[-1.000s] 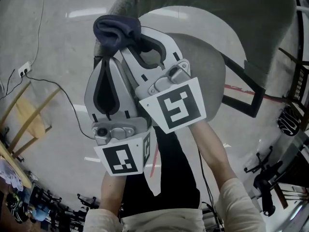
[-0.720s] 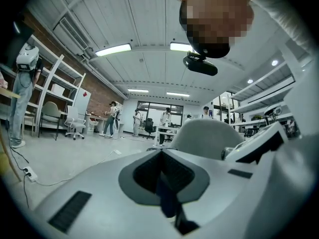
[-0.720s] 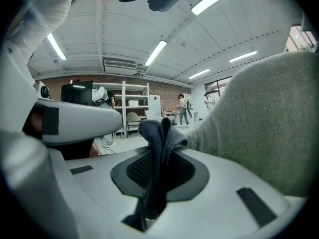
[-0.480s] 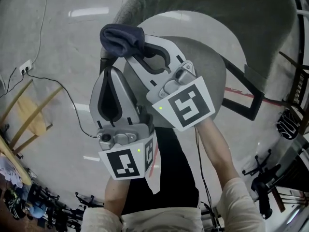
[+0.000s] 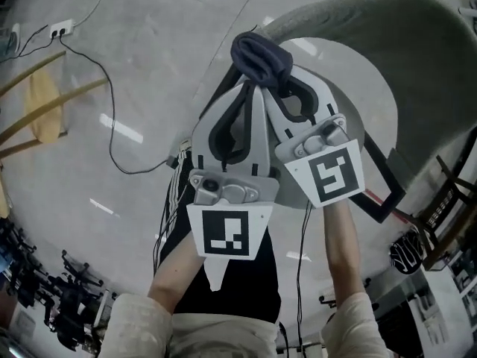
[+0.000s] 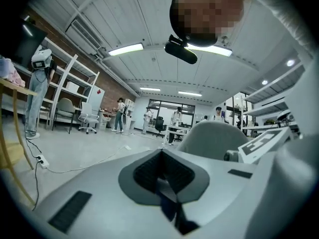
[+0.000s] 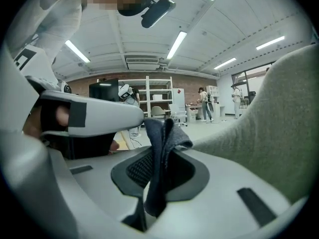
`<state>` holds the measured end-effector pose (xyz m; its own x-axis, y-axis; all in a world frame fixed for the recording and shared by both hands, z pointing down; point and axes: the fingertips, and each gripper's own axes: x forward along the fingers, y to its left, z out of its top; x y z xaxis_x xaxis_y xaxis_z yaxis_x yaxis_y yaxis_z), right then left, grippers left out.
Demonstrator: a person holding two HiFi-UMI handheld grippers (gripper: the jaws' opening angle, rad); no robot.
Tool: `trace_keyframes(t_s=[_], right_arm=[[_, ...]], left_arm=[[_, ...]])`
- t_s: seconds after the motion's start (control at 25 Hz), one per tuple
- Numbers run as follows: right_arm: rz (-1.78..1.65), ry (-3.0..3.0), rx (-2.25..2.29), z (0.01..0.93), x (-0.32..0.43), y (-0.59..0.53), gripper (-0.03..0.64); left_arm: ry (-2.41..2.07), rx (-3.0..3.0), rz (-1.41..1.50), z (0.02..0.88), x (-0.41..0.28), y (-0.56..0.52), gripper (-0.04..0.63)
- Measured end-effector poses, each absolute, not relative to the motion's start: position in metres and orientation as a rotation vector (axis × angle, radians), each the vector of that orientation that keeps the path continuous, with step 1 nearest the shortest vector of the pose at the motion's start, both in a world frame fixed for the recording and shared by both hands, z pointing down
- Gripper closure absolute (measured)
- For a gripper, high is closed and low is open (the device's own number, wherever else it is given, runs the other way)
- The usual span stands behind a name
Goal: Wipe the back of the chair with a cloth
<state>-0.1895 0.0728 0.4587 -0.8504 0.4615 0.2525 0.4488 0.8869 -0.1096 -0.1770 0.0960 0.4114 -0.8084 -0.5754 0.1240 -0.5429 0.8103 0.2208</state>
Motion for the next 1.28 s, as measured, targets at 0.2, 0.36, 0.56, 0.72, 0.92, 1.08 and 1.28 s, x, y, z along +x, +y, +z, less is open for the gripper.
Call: trace_keyframes(t_s=[0.2,0.36,0.56,0.72,0.92,1.08,1.28], right_arm=[[0.047,-2.781,-0.691,0.456,-0.190,0.068,0.557],[-0.006,-2.785,-0.664,0.458,-0.195,0.063,0.557],[-0.041,-2.816,-0.573,0.456,-0.208,0.051,0.557],[-0.035,-2.862,-0.462,0.447,-0.222,0.038,0.557],[-0.054,-2.903,-0.406,0.449,-0.233,0.015,0.557],[-0.067,-2.884,-0.239,0.459,-0.231,-0.024,0.557],[-0.085,-2.891,0.032,0.465,-0.226,-0.086,0.557]], left_arm=[[-2.801,0.854,-0.272,0.410,-0.171,0.097,0.580],[-2.795,0.853,-0.280,0.412,-0.173,0.097,0.580],[-2.783,0.914,-0.297,0.408,-0.176,0.091,0.580],[-2.778,0.980,-0.269,0.404,-0.185,0.083,0.580],[-2.766,1.023,-0.190,0.413,-0.194,0.062,0.580],[-2.759,1.084,-0.181,0.412,-0.201,0.037,0.580],[-2.721,1.224,-0.140,0.417,-0.200,-0.010,0.580]])
